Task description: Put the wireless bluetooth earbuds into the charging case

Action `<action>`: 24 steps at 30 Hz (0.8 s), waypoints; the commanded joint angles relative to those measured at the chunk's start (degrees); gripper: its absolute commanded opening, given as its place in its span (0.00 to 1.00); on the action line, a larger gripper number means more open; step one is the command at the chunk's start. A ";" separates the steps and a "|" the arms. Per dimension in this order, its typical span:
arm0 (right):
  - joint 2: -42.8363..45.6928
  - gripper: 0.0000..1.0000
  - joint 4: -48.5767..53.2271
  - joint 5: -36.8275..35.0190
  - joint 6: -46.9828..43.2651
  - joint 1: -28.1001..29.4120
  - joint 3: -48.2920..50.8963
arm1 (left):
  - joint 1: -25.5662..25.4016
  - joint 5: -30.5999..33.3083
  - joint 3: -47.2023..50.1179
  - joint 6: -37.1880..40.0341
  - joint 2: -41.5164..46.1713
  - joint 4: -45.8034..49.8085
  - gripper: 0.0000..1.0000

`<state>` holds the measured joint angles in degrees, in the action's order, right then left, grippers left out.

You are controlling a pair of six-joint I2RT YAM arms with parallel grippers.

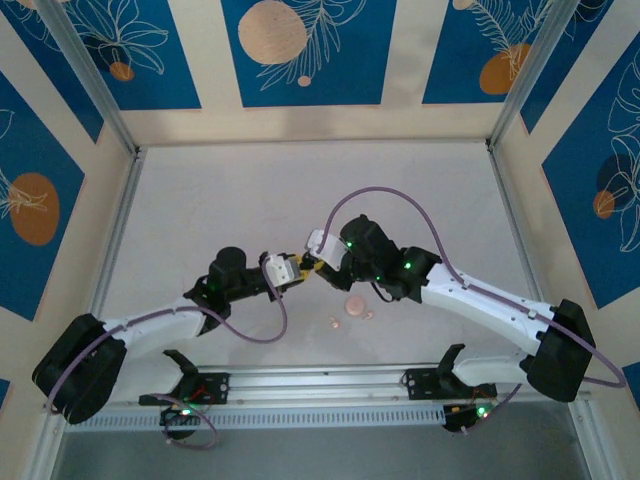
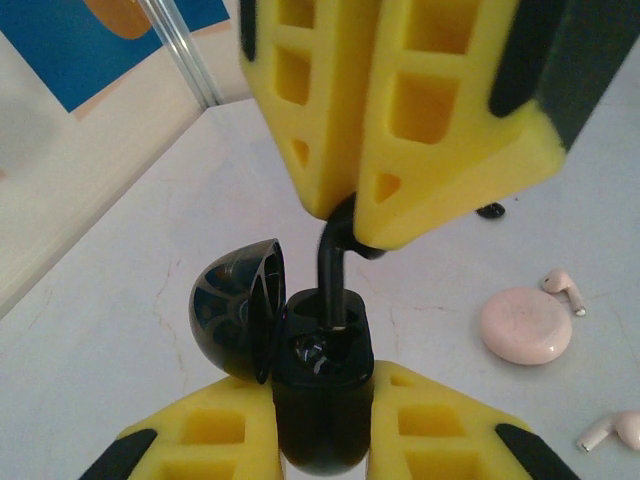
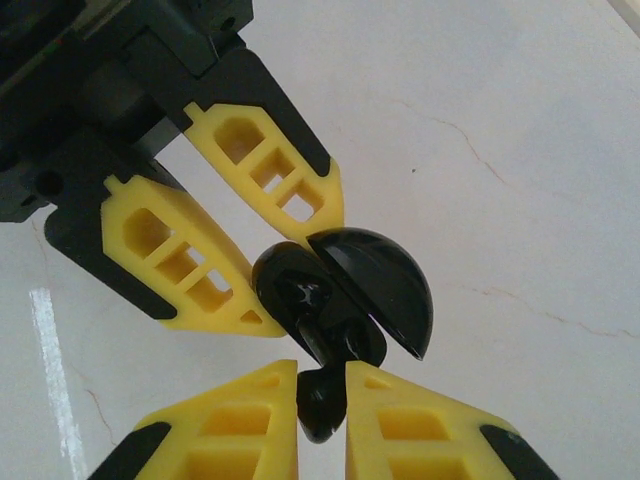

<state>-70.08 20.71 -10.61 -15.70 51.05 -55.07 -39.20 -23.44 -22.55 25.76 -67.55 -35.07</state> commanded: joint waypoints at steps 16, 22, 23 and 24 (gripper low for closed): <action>1.25 0.14 5.38 0.00 -1.35 0.45 -2.27 | -2.53 2.29 -1.28 5.83 1.37 0.90 0.18; 2.26 0.14 6.62 -0.36 -1.08 0.44 -1.53 | -2.78 1.39 -1.01 6.57 1.43 -0.08 0.18; 1.95 0.14 6.78 -0.46 -1.08 0.44 -1.62 | -2.86 1.38 -1.13 6.50 1.39 -0.05 0.18; 1.76 0.14 6.84 -0.46 -1.08 0.44 -1.79 | -2.87 1.42 -1.10 6.51 1.41 -0.03 0.18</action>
<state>-68.69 26.22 -11.62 -16.16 51.07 -56.25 -41.08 -21.32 -22.68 30.63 -67.40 -33.56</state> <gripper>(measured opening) 0.144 0.182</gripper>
